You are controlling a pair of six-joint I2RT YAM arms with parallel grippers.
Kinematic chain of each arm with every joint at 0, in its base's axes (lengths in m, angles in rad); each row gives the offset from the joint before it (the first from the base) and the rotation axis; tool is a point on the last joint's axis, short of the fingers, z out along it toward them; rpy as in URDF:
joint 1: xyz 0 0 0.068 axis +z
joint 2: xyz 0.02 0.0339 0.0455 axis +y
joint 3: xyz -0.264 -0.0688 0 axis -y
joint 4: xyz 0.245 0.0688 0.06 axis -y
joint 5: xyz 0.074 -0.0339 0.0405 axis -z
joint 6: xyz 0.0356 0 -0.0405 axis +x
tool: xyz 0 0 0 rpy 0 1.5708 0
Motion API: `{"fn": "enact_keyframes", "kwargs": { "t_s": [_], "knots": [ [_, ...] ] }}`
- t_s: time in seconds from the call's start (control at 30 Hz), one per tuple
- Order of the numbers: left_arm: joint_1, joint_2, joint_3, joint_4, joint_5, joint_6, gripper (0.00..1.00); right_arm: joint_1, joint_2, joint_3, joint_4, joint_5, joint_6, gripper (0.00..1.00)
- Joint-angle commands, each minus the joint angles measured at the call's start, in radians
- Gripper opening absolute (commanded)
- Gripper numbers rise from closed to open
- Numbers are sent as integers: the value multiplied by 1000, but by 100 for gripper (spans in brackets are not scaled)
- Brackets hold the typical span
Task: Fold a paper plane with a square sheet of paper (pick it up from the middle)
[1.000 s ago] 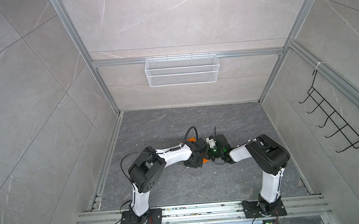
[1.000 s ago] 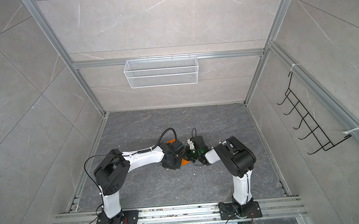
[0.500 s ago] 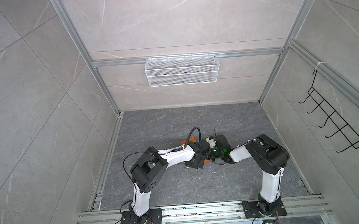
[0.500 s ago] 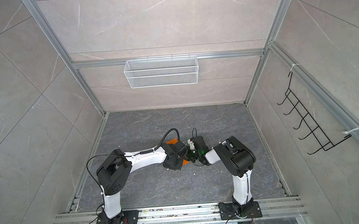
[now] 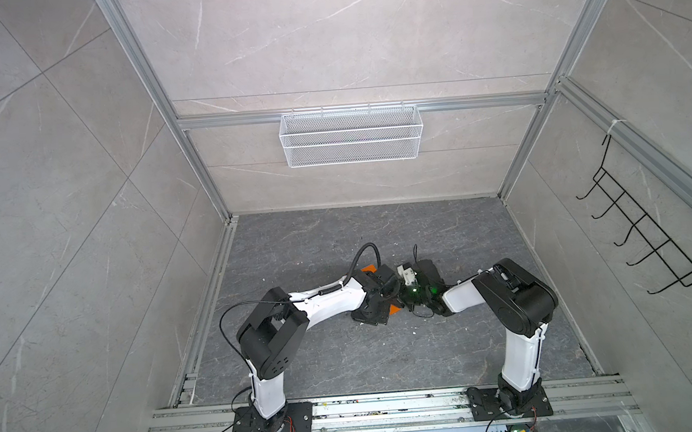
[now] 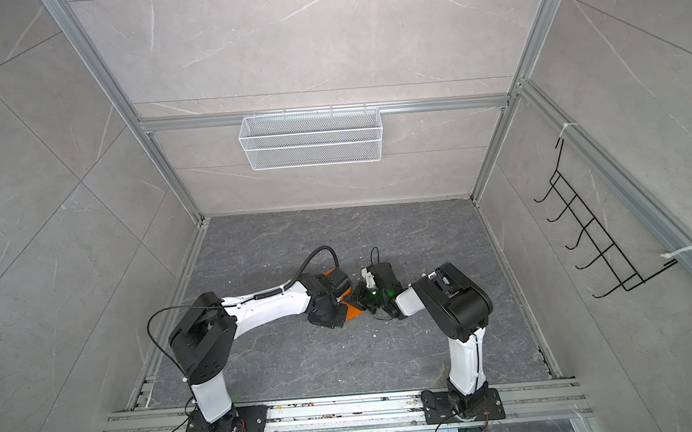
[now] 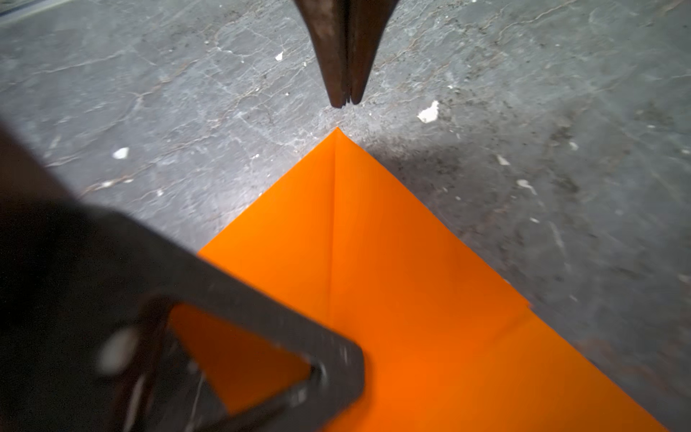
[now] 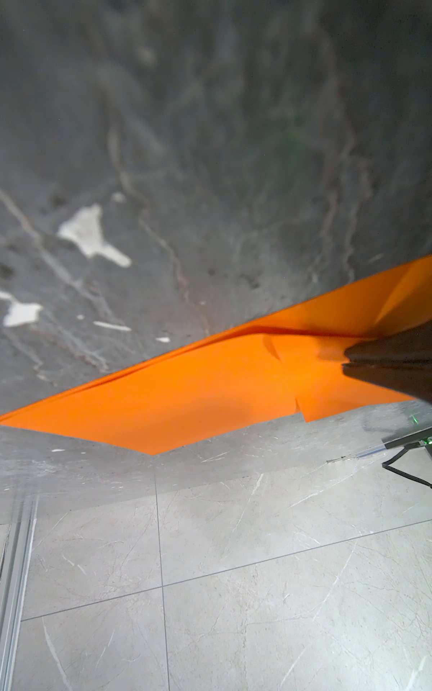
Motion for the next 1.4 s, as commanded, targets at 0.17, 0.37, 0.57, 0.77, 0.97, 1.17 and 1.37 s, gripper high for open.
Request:
{"fn": "enact_keyframes", "kwargs": {
  "t_s": [0.17,0.37,0.57,0.77,0.97,1.17,1.37],
  "knots": [
    [34,32,29,106,56,-66,0,-15,40,-35,-95,85,8,2],
    [38,80,38,98,69,-68,0,-16,43,-35,-95,83,8,2],
    [38,101,29,51,39,-68,0,-16,36,-32,-97,81,1,2],
    [44,89,-19,62,38,-82,0,-36,-19,-2,-99,9,-112,3],
    [74,64,-107,160,111,-104,0,-44,-83,25,-146,-101,-263,4],
    [93,58,-157,216,158,-118,0,-7,-78,11,-139,-145,-277,3],
    [93,58,-167,217,155,-121,0,34,-49,16,-140,-146,-281,2]
  ]
}}
